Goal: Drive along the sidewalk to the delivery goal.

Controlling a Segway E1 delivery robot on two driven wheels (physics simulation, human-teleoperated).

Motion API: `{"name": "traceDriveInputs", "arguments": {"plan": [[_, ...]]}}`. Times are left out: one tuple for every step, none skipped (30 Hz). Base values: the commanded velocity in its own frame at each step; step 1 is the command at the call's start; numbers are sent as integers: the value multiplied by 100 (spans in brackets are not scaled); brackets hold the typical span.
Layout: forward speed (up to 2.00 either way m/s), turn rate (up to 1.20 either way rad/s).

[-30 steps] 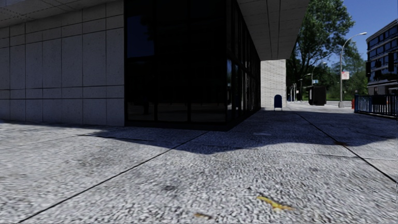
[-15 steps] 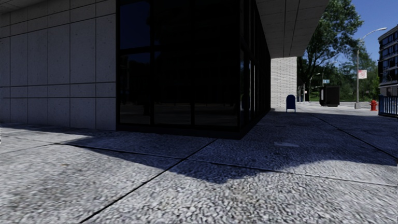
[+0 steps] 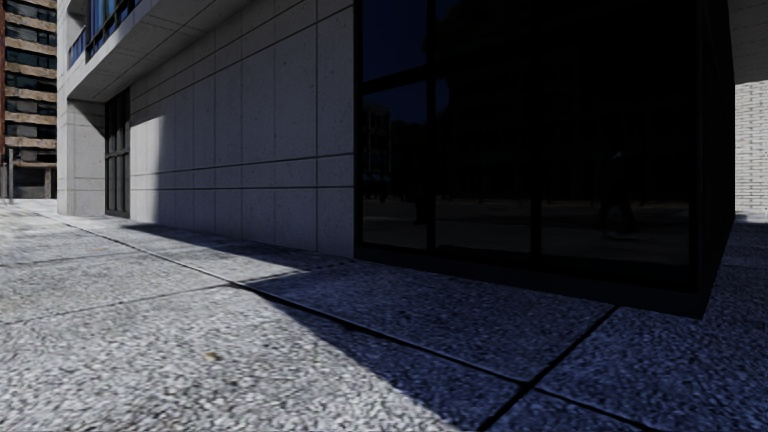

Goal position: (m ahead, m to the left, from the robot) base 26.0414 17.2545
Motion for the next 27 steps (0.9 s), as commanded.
{"name": "traceDriveInputs", "arguments": {"plan": [[200,95],[200,95],[200,95],[200,95],[200,95],[200,95],[200,95],[200,95],[200,88],[200,78],[200,74],[200,72],[200,64],[200,49],[200,30],[200,16],[200,16],[200,11],[200,8],[200,6],[200,2],[200,0],[200,0],[200,0],[200,0],[200,0],[200,0]]}}
